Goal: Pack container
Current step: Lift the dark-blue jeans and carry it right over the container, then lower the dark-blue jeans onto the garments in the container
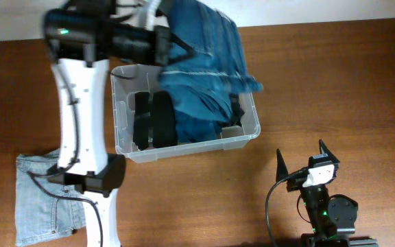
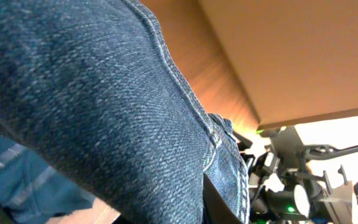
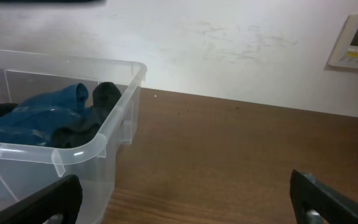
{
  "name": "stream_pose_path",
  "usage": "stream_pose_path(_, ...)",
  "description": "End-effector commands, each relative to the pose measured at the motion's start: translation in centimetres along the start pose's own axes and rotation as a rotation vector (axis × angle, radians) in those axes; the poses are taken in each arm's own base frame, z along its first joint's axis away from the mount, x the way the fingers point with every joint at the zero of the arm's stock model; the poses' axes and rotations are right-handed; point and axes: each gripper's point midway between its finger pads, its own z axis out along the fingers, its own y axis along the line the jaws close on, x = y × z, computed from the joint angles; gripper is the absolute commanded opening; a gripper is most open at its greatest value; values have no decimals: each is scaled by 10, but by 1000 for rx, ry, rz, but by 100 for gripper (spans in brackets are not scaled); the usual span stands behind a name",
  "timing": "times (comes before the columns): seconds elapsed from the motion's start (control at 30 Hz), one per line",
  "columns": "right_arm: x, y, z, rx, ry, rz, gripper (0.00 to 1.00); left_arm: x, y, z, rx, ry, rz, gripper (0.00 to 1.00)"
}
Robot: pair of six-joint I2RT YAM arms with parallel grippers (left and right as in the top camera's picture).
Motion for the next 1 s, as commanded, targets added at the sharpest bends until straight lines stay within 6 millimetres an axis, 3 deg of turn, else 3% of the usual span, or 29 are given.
stream_pose_path(0.0,2,0,0,-5,0,1,98,-2,-9,9,-41,-8,-4,1)
stream_pose_path(0.13,2,0,0,-5,0,1,98,2,-5,39,-26,40,-76,1)
stream_pose_path(0.37,2,1,0,-5,0,1,98,8,24,74,-70,87,-156,1)
stream_pose_path(0.77,2,0,0,-5,0,1,99,24,57,103,-93,144,-210,8)
stream_pose_path(0.8,2,0,0,-5,0,1,98,25,59,104,-94,149,-215,11)
stream_pose_path(0.97,2,0,0,-5,0,1,99,39,67,110,-103,194,-259,54)
